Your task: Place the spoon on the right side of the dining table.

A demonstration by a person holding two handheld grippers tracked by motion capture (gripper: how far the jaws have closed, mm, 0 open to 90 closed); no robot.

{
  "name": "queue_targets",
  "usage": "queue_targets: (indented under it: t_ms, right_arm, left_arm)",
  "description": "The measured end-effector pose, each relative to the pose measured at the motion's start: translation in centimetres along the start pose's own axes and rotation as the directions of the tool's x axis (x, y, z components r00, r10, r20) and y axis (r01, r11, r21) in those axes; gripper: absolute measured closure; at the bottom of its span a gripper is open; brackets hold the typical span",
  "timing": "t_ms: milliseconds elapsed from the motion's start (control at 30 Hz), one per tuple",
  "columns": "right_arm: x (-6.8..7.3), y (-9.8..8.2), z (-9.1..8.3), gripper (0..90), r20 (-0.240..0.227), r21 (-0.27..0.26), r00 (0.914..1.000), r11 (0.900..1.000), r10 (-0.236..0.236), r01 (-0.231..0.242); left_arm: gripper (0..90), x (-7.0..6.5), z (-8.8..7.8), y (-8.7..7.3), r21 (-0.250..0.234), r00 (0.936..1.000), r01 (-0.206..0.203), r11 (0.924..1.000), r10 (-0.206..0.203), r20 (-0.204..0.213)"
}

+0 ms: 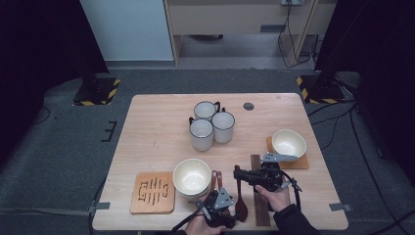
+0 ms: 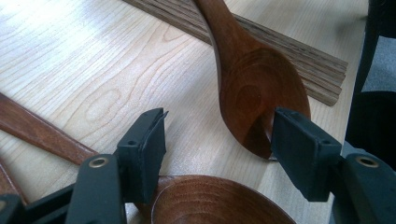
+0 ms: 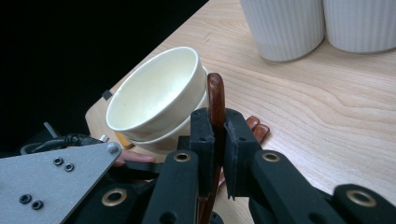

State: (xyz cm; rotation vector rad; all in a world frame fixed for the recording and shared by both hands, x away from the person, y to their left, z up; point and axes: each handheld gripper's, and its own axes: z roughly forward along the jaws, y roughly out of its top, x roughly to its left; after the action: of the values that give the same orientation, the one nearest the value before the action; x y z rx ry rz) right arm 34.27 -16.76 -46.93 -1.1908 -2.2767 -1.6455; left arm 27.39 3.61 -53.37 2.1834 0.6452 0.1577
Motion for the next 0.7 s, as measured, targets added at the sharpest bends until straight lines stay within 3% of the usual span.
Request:
queue_targets:
  t_ms: [400, 700]
  right_arm:
    - [0.1, 0.2, -0.2, 84.2, 0.006, -0.008, 1.0000, 1.000, 0.000, 0.000]
    - [0.0, 1.1, -1.5, 84.3, 0.029, -0.083, 0.9996, 0.996, -0.005, 0.007]
  left_arm:
    - [38.2, 0.2, -0.2, 0.1, -0.001, 0.9997, 0.016, 0.9999, -0.016, -0.016]
    - [42.2, 0.3, -1.5, 0.7, -0.078, 0.9992, 0.019, 0.9968, -0.022, -0.034]
